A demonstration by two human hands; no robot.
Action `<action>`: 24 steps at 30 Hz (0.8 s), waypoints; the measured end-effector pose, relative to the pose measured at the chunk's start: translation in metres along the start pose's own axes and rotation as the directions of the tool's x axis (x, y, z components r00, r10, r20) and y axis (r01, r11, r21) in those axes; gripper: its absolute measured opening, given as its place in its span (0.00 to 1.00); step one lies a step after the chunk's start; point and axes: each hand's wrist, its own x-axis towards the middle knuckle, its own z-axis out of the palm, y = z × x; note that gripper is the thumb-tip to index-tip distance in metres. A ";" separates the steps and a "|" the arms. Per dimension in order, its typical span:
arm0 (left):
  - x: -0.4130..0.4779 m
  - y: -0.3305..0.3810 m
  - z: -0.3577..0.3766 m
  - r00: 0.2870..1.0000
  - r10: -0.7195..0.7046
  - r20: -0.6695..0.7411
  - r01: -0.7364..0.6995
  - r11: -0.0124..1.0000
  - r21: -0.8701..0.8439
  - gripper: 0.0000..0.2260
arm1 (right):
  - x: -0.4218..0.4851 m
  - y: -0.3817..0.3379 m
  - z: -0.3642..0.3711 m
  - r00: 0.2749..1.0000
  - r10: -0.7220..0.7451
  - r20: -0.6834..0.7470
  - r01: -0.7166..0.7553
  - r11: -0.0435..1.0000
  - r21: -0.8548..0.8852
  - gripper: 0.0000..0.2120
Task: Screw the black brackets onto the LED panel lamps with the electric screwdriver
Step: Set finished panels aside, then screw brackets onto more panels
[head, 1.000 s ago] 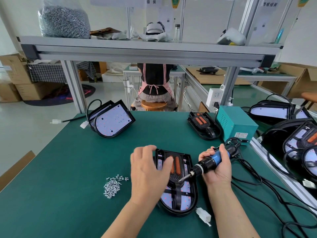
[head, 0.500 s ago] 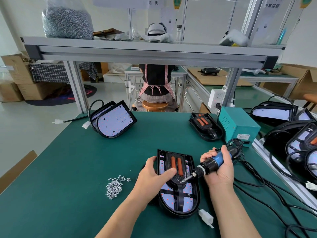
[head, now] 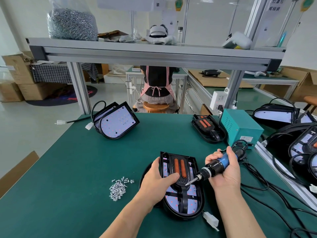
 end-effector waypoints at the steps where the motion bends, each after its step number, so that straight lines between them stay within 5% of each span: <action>1: 0.000 0.000 0.000 1.000 0.009 0.013 -0.009 1.000 0.007 0.26 | -0.001 -0.001 0.002 1.000 -0.012 -0.001 0.012 1.000 0.000 0.11; 11: 0.003 -0.005 0.000 0.998 0.051 0.028 -0.052 0.998 0.031 0.22 | -0.004 0.004 0.049 0.977 -0.213 0.030 0.215 0.963 -0.162 0.09; 24: 0.004 -0.006 0.001 0.999 0.050 0.006 -0.050 0.998 0.044 0.19 | -0.002 0.041 0.106 0.863 -0.438 0.250 0.505 0.743 -0.439 0.09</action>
